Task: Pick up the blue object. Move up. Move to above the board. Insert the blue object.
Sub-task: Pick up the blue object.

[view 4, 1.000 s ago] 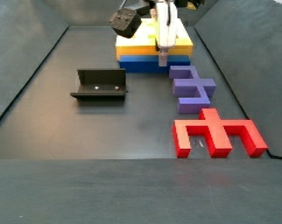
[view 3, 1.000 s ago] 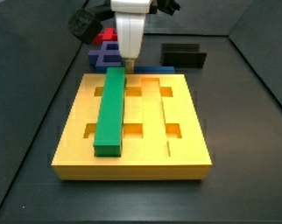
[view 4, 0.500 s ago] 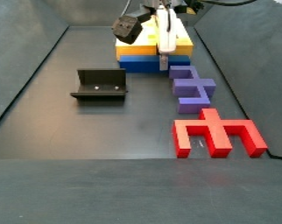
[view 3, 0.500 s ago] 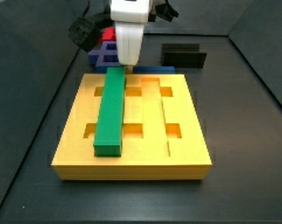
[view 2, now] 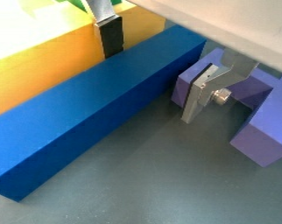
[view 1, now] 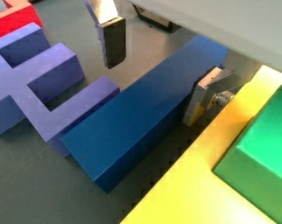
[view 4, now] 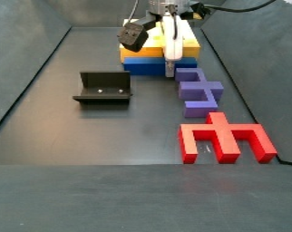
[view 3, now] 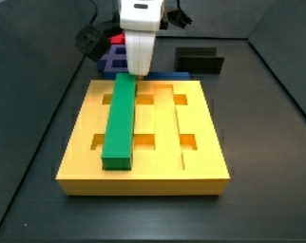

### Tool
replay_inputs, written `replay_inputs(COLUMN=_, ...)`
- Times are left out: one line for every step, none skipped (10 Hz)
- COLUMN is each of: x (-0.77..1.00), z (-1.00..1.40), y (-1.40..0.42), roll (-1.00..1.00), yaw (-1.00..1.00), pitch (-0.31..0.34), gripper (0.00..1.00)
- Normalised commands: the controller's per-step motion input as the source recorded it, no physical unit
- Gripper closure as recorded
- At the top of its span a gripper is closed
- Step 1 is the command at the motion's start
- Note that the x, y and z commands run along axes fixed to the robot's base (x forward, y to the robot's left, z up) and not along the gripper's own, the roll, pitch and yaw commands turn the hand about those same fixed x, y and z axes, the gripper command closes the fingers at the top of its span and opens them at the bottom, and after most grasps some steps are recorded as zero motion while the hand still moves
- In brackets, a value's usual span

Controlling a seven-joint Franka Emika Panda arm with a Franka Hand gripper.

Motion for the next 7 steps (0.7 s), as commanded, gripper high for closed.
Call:
replay_inputs(x=0.05, z=-0.16, y=0.00, roll=0.04, yaw=0.00, pitch=0.000, gripper=0.00)
replay_inputs(x=0.04, z=-0.08, y=0.00, roll=0.03, yaw=0.00, pitch=0.000, gripper=0.00)
replay_inputs(x=0.00, z=0.00, y=0.00, roll=0.00, yaw=0.00, pitch=0.000, gripper=0.00)
replay_inputs(x=0.00, z=0.00, y=0.00, roll=0.00, yaw=0.00, pitch=0.000, gripper=1.00)
replay_inputs(x=0.00, z=0.00, y=0.00, roll=0.00, yaw=0.00, pitch=0.000, gripper=1.00)
replay_inputs(x=0.00, z=0.00, y=0.00, roll=0.00, yaw=0.00, pitch=0.000, gripper=1.00)
replay_inputs(x=0.00, z=0.00, y=0.00, roll=0.00, yaw=0.00, pitch=0.000, gripper=1.00)
